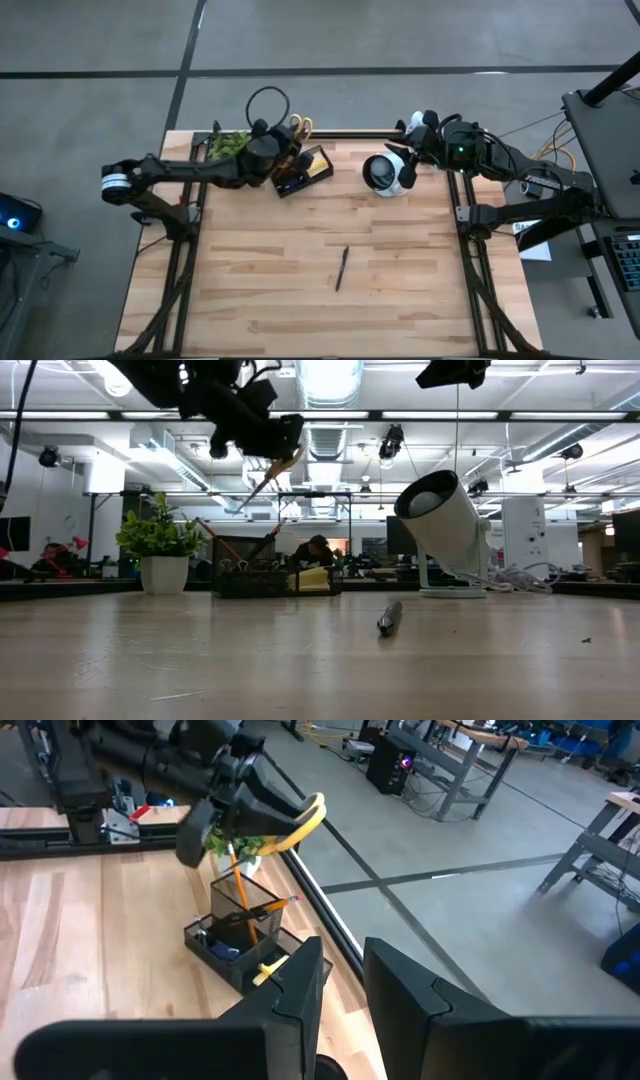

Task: Pick and place office supplies into organizer
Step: Put the yellow scissors into the black desk organizer

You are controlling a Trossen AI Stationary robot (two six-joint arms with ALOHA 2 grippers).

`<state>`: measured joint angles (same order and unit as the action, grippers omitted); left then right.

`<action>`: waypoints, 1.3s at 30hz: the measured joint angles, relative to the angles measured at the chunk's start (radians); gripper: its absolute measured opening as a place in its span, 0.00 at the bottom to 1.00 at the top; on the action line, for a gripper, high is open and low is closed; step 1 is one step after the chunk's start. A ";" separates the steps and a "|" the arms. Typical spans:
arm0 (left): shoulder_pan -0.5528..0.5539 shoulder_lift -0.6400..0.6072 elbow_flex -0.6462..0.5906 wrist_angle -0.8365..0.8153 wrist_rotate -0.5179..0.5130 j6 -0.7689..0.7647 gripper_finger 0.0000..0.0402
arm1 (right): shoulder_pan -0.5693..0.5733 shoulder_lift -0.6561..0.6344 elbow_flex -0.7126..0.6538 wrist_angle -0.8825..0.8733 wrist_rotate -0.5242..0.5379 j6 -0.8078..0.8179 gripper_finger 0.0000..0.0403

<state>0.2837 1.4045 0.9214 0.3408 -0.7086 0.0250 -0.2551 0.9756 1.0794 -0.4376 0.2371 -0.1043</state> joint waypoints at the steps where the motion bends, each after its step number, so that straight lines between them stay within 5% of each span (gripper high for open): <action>1: 0.003 0.001 -0.019 0.020 -0.017 0.001 0.15 | 0.000 0.000 0.000 0.000 0.000 0.002 0.16; 10: 0.012 0.001 -0.143 0.229 -0.079 0.034 0.15 | 0.000 0.000 0.000 0.000 -0.001 0.021 0.16; 39: 0.036 0.037 -0.273 0.388 -0.082 0.033 0.15 | 0.000 0.001 0.000 0.001 -0.001 0.042 0.16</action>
<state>0.3199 1.4415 0.6489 0.7283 -0.7910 0.0578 -0.2550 0.9762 1.0794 -0.4370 0.2359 -0.0624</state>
